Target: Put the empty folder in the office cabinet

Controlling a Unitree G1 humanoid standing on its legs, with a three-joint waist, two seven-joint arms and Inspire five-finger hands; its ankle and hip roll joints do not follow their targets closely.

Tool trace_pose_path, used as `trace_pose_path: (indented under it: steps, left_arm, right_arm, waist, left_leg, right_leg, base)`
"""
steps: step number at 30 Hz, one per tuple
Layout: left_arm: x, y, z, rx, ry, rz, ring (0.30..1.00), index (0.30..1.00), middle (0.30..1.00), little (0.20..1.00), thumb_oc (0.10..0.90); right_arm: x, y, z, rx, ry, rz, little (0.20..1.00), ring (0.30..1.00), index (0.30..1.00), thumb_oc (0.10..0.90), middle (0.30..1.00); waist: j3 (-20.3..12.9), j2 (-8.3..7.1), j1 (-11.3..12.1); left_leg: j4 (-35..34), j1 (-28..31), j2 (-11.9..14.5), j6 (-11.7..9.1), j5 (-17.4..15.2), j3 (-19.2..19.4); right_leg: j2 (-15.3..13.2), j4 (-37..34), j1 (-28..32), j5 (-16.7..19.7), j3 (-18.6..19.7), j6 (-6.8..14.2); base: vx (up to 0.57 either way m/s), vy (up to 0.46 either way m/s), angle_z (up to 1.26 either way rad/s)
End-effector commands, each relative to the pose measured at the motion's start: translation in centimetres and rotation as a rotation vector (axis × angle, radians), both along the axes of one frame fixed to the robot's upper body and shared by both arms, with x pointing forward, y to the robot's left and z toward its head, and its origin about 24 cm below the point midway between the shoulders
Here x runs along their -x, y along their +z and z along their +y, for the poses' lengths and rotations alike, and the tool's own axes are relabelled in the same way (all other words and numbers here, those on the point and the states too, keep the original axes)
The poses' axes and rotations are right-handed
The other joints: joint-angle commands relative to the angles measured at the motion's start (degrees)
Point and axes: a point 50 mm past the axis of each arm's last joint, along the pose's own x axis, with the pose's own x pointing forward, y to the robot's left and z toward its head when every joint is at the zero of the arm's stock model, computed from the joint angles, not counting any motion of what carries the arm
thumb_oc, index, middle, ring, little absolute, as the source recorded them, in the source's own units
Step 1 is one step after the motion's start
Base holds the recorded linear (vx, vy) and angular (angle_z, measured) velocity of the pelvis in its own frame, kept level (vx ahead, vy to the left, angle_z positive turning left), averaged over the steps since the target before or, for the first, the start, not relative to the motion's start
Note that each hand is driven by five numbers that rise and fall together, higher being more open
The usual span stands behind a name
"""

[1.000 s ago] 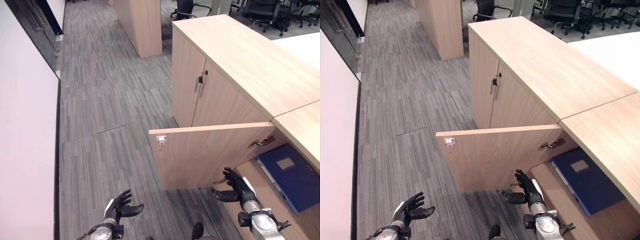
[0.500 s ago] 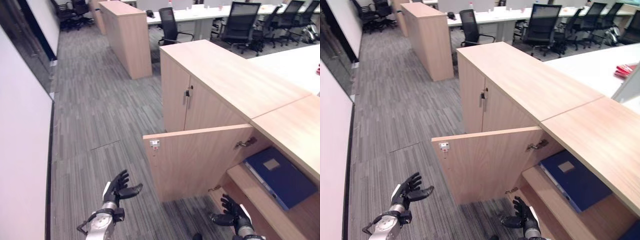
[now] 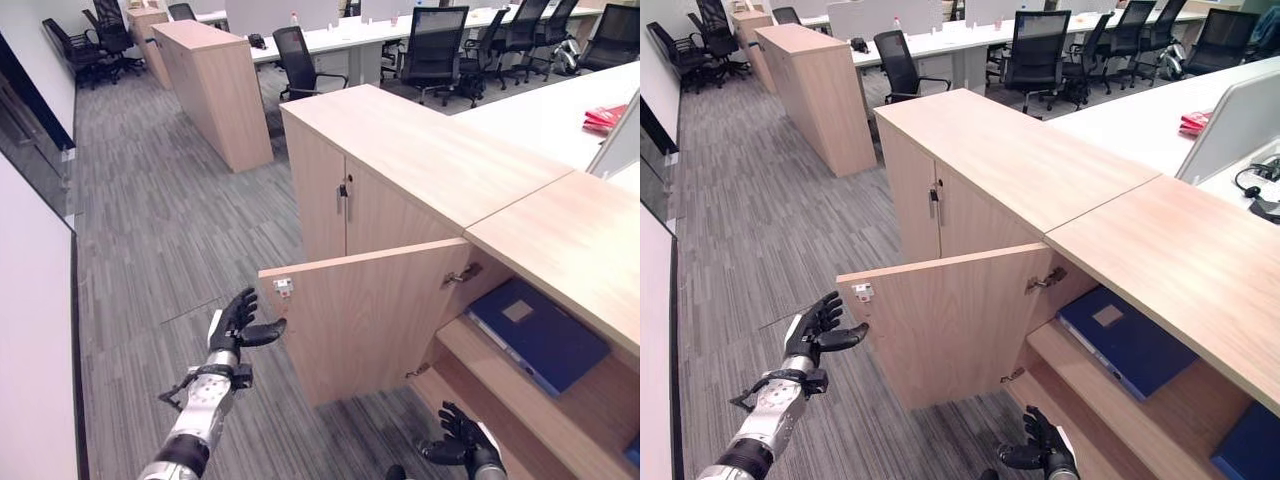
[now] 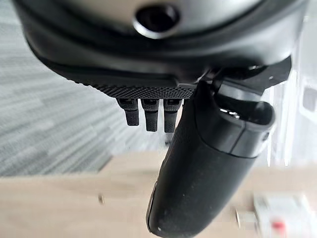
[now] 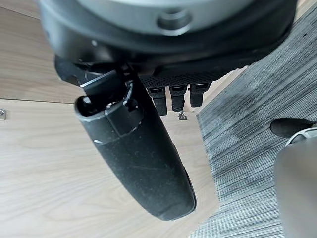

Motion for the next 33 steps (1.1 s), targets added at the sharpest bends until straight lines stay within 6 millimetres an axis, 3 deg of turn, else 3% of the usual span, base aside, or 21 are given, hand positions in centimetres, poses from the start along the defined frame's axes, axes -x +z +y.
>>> trace_pose_path:
  steps: [1, 8, 13, 15, 16, 19, 21, 25, 28, 30, 31, 33]
  left_arm:
    - [-5.1, 7.4, -2.4, 0.024, -0.124, -0.348, 0.9, 0.9, 0.9, 0.9, 0.8]
    - [-3.8, 7.0, -6.0, 0.122, -0.265, -0.366, 0.9, 0.9, 0.9, 0.9, 0.8]
    - [-2.9, 6.5, -7.3, 0.182, -0.336, -0.353, 0.9, 0.9, 0.9, 0.9, 0.8]
    - [-2.6, 6.7, -7.5, 0.192, -0.356, -0.36, 0.9, 0.9, 0.9, 0.9, 0.8]
    - [-2.5, 6.8, -7.6, 0.189, -0.369, -0.365, 0.9, 0.9, 0.9, 0.9, 0.8]
    - [-1.7, 6.5, -7.0, 0.213, -0.368, -0.355, 0.9, 0.9, 0.9, 0.9, 0.8]
    - [-1.2, 6.0, -7.1, 0.222, -0.378, -0.335, 0.9, 0.9, 0.9, 0.9, 0.8]
    - [-0.3, 6.1, -7.6, 0.205, -0.463, -0.331, 0.9, 0.9, 0.9, 0.9, 0.8]
    - [0.2, 6.3, -7.3, 0.191, -0.497, -0.338, 0.9, 0.9, 0.9, 0.9, 0.8]
    - [0.9, 6.3, -7.1, 0.202, -0.516, -0.33, 0.9, 0.9, 0.9, 0.9, 0.8]
    - [1.0, 6.7, -7.1, 0.193, -0.525, -0.339, 0.9, 0.9, 0.9, 0.9, 0.8]
    - [0.9, 7.9, -7.2, 0.177, -0.558, -0.382, 0.9, 0.9, 0.9, 0.9, 0.8]
  right_arm:
    - [-3.7, 2.3, -0.5, 0.001, -0.001, -0.186, 0.9, 0.9, 0.9, 0.8, 0.9]
    - [-3.8, 2.2, -0.8, 0.007, -0.024, -0.18, 0.9, 0.9, 0.9, 0.8, 0.9]
    - [-4.1, 2.4, -1.2, 0.011, -0.034, -0.192, 0.9, 0.9, 0.9, 0.8, 0.9]
    - [-4.9, 2.9, -1.7, 0.031, -0.033, -0.214, 0.9, 0.9, 0.9, 0.8, 0.9]
    - [-5.5, 3.2, -2.0, 0.043, -0.029, -0.227, 0.9, 0.9, 0.9, 0.8, 0.9]
    - [-7.1, 4.1, -2.2, 0.064, -0.002, -0.265, 0.9, 0.9, 0.9, 0.8, 0.9]
    - [-7.3, 4.5, -2.6, 0.069, -0.003, -0.276, 0.9, 0.9, 0.9, 0.8, 0.9]
    - [-8.1, 5.4, -3.9, 0.088, -0.087, -0.325, 0.9, 0.9, 0.9, 0.8, 0.9]
    - [-8.6, 5.7, -3.5, 0.064, -0.119, -0.351, 0.9, 0.9, 0.9, 0.8, 0.9]
    - [-8.8, 5.4, -2.2, -0.002, -0.159, -0.366, 0.9, 0.9, 0.9, 0.8, 0.9]
    - [-9.0, 5.4, -2.0, -0.015, -0.177, -0.372, 0.9, 0.9, 0.9, 0.8, 0.9]
    - [-9.7, 5.8, -1.2, -0.036, -0.18, -0.397, 0.9, 0.9, 0.9, 0.8, 0.9]
  waist:
    - [0.77, 0.78, -1.01]
    - [1.27, 0.92, -1.01]
    - [2.27, 0.93, -0.91]
    - [3.45, 0.49, -0.3]
    - [3.97, 0.23, 0.09]
    - [5.18, -0.23, 2.51]
    - [4.85, -0.05, 2.4]
    - [4.28, 0.21, 0.98]
    - [4.83, -0.28, 1.04]
    - [5.55, -0.82, 1.04]
    - [6.08, -0.45, 1.23]
    - [6.64, 0.44, 2.68]
  left_leg:
    - [0.36, 2.97, 2.43, -3.65, -0.4, 4.62]
    - [0.5, 2.93, 3.38, -4.09, 0.42, 4.78]
    - [2.65, 1.52, 4.09, -4.56, 0.62, 4.62]
    - [6.41, -1.51, 4.04, -4.46, 0.59, 2.63]
    - [8.7, -3.24, 3.39, -4.62, -0.27, -0.34]
    - [12.31, -4.8, -0.72, -3.62, -5.92, -12.64]
    - [10.81, -3.56, -2.23, -2.39, -8.6, -15.09]
    - [5.46, -1.57, -4.31, -0.22, -8.02, -11.57]
    - [2.55, -1.24, -5.1, 0.67, -7.08, -9.06]
    - [-0.16, -1.21, -4.39, 0.6, -5.83, -6.23]
    - [-0.16, -1.61, -3.38, 0.64, -5.13, -5.42]
    - [-0.01, -2.48, -1.79, 0.86, -4.07, -2.42]
  right_leg:
    - [-1.54, 1.03, 6.74, -8.44, -1.43, 5.35]
    - [-1.09, 0.85, 6.76, -8.79, -1.13, 4.99]
    - [-1.0, 0.78, 6.9, -9.43, -0.91, 4.53]
    - [-1.35, 1.21, 5.77, -8.75, -0.27, 3.85]
    - [-1.59, 1.7, 4.96, -8.75, 0.72, 3.77]
    - [-2.63, 2.72, 1.81, -7.62, 5.95, 4.44]
    - [-3.21, 3.04, 0.52, -6.94, 7.34, 5.01]
    - [-5.6, 3.84, -3.09, -2.47, 8.81, 7.96]
    - [-6.47, 4.43, -6.16, 0.27, 10.19, 9.79]
    - [-8.52, 4.79, -9.53, 4.94, 10.4, 11.83]
    - [-9.39, 5.59, -10.2, 4.99, 8.96, 11.86]
    - [-10.67, 8.47, -9.05, 1.37, 2.68, 10.83]
  base:
    - [-0.03, -0.047, -0.11]
    - [-0.02, -0.042, -0.04]
    - [-0.03, -0.039, 0.01]
    - [-0.17, -0.001, -0.01]
    - [-0.19, 0.052, -0.03]
    - [-0.08, 0.112, -0.32]
    - [-0.03, 0.202, -1.23]
    - [-0.03, 0.241, -0.33]
    - [-0.12, 0.132, -0.62]
    - [-0.21, -0.017, -0.78]
    - [-0.27, -0.016, -0.82]
    - [-0.33, 0.081, -0.66]
